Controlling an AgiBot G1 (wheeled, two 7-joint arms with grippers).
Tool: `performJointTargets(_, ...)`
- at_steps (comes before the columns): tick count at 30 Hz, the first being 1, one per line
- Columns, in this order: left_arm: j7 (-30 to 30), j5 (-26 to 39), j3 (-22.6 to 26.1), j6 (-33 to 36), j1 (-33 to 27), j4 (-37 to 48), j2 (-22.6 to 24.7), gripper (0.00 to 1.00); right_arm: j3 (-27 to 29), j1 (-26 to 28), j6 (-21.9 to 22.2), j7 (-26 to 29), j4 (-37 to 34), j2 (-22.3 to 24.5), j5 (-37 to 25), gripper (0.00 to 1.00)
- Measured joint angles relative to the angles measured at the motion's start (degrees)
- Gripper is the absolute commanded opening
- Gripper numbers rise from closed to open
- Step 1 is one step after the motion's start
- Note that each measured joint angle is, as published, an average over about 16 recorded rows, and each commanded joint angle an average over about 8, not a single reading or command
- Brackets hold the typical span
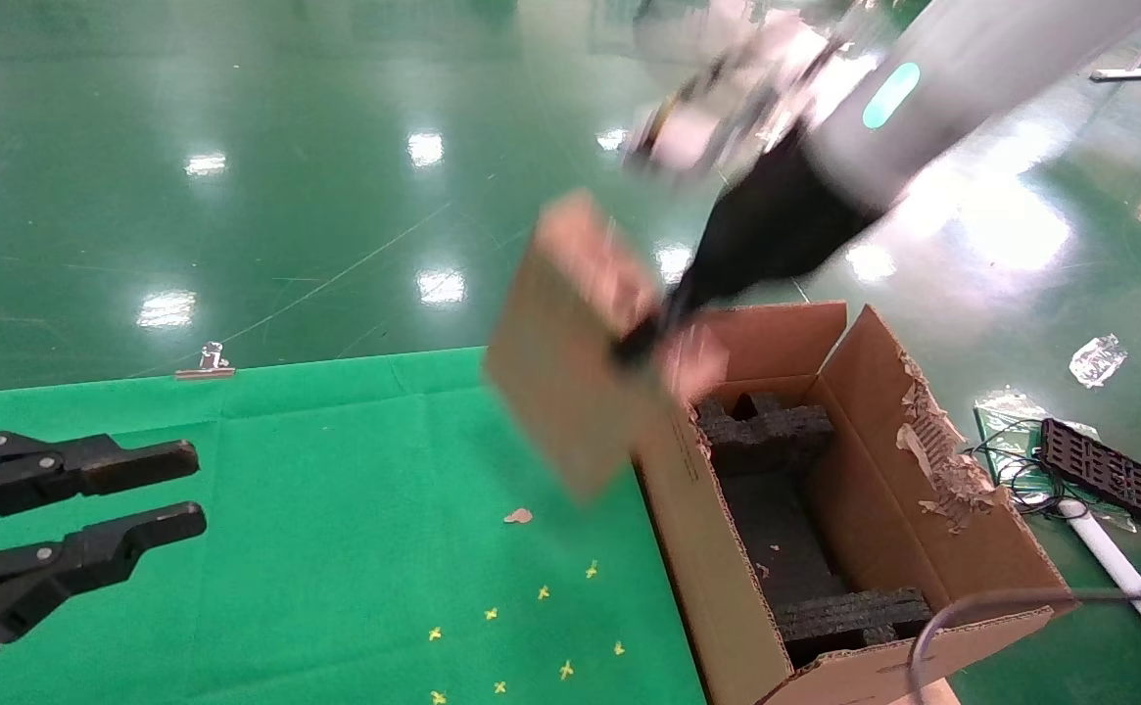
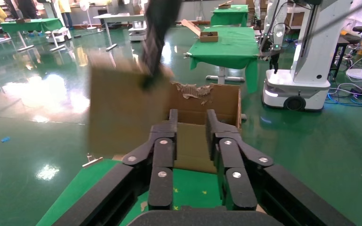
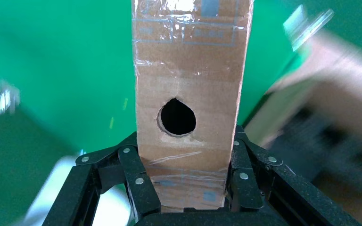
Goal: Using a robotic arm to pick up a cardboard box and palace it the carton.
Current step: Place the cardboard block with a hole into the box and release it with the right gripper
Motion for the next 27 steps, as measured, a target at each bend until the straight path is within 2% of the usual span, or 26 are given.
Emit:
performJointTargets(9,0.02,-0.02,0.03,-0.01,-0.01,0.00,-0.01,0.00,-0.14,7.59,0.48,-4.82,-7.75,6.14,-5.04,0.00)
performJointTargets(17,0.03,-0.04,0.06,-0.03,-0.01,0.00,-0.03,0.00,-3.13,6.80,-1.72,-6.07,-13.63,9.80,-9.07,0.00)
performJointTargets(18,0.03,-0.04,0.06,-0.03,-0.01,0.00,-0.03,0.03,-3.49,6.29,-1.93,-6.19,-14.25,10.15,-9.35,0.00)
performJointTargets(19,0.03,-0.05,0.07,-0.03,-0.01,0.00,-0.03,0.12,-3.83,5.70,-2.11,-6.29,-14.86,10.48,-9.56,0.00)
performJointTargets(25,0.04,-0.06,0.09,-0.04,-0.02,0.00,-0.04,0.87,-5.38,1.33,-2.35,-7.25,-18.46,11.57,-9.98,0.00)
performJointTargets(26,0.05,-0.06,0.09,-0.04,-0.02,0.00,-0.04,0.97,-5.56,0.56,-2.27,-7.45,-19.05,11.60,-9.95,0.00)
performJointTargets(27,0.05,-0.07,0.10,-0.04,-0.02,0.00,-0.04,1.00,-5.73,-0.21,-2.15,-7.69,-19.66,11.58,-9.93,0.00)
